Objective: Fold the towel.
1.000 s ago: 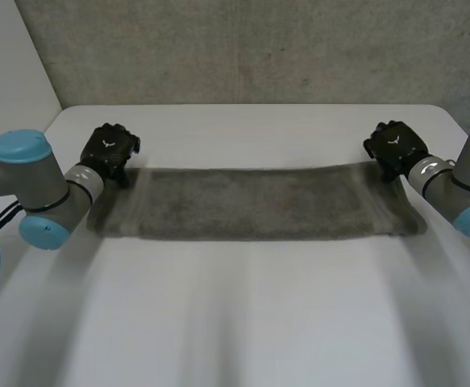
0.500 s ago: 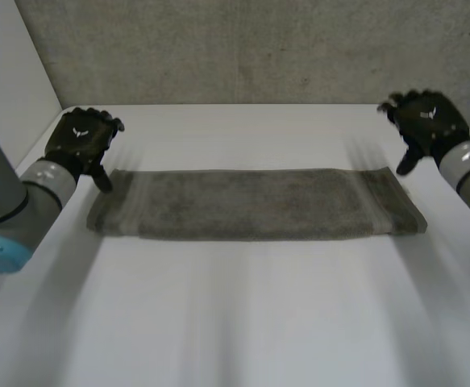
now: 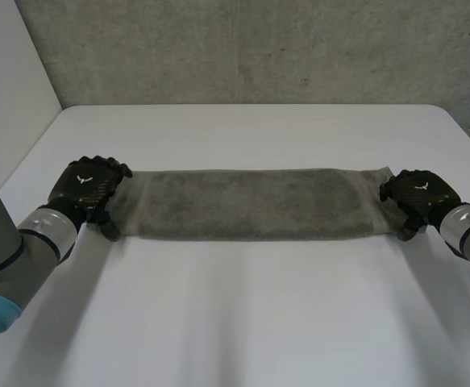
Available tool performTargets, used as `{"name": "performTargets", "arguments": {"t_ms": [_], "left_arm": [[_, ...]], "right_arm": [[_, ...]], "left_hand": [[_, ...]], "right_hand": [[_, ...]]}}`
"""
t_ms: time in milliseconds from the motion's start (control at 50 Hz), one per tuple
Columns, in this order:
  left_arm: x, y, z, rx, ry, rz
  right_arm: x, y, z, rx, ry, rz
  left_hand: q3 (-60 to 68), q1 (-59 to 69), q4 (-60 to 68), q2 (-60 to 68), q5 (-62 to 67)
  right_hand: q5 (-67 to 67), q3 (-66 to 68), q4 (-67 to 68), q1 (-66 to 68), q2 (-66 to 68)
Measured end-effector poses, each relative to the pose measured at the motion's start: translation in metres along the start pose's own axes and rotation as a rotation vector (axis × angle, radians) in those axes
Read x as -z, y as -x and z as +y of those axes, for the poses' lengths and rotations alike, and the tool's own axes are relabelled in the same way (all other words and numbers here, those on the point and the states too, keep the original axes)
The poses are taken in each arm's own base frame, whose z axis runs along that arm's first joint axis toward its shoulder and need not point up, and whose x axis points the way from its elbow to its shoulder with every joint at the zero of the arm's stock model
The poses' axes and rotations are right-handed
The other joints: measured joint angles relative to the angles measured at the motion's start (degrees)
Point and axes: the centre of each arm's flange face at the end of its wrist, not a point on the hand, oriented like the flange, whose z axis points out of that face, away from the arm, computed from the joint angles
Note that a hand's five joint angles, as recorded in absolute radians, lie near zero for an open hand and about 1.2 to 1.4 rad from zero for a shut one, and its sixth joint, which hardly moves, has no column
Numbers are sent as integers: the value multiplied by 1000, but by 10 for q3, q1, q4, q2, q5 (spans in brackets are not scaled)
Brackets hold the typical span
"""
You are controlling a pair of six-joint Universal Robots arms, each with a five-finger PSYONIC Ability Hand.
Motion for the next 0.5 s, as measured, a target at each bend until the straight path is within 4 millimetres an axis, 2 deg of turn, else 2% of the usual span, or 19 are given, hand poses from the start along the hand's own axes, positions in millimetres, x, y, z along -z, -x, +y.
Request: {"name": "performTargets", "arguments": {"t_ms": [80,140,260,420,500], "left_arm": [[-1,0,-1,-3,-12,-4],[-1,1,-1,-4,-16,-6],[-1,1,0,-4,-15,-9],[0,2,1,-2,-11,-12],[1,5,2,0,-8,-18]], "right_arm": [[-7,0,6,5,-2,4],[-11,0,9,5,-2,5],[-17,-1,10,7,-8,5],[-18,-9,14,0,0,19],[-15,-29,22,-12,20,64]], "left_hand": [[0,0,0,-1,0],[0,0,0,-1,0],[0,0,0,-1,0],[0,0,0,-1,0],[0,0,0,-1,0]], "right_hand": [[56,0,0,58,62],[150,0,0,158,159],[442,0,0,447,455],[460,0,0,453,459],[460,0,0,453,459]]}}
